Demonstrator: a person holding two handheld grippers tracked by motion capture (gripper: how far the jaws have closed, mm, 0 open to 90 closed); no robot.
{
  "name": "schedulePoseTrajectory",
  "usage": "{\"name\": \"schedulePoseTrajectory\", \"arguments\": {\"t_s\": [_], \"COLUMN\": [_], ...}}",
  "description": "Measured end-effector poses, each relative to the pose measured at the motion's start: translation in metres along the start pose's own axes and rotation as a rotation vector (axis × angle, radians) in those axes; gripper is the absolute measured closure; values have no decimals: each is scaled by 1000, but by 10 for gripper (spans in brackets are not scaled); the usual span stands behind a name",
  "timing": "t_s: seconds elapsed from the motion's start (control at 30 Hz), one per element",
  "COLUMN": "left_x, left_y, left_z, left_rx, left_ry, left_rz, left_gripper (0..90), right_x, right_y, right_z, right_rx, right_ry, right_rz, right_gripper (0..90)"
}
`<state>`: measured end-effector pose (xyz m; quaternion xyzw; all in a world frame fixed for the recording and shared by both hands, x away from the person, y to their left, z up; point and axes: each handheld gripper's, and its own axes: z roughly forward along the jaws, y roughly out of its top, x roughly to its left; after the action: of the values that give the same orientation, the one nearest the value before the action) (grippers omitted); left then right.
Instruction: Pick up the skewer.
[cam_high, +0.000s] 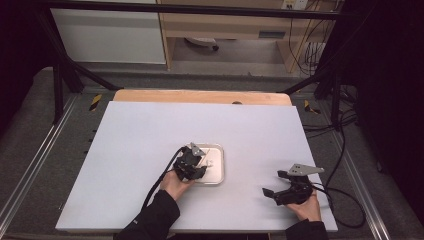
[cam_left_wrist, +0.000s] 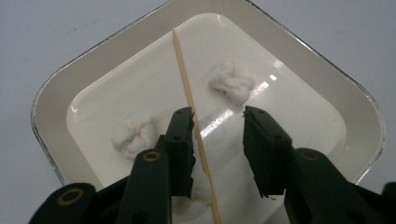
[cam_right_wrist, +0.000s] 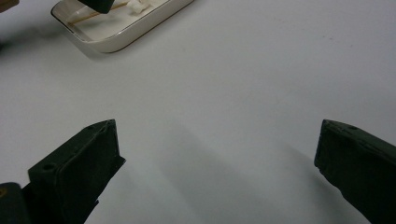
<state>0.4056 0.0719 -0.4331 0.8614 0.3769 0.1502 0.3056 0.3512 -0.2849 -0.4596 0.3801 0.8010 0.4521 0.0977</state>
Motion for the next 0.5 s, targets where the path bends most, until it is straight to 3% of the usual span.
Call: {"name": "schedulePoseTrajectory", "arguments": {"t_s": [0.5], "left_x": [0], "left_y": [-2], "left_z": [1], "left_rx": [33], "left_ry": [34], "left_rz": [-2], "left_gripper": [796], "right_x": [0], "right_y": [0], "right_z": [0], "right_rx": [2], "right_ry": [2], "right_rz": [-4], "right_gripper": [7]}}
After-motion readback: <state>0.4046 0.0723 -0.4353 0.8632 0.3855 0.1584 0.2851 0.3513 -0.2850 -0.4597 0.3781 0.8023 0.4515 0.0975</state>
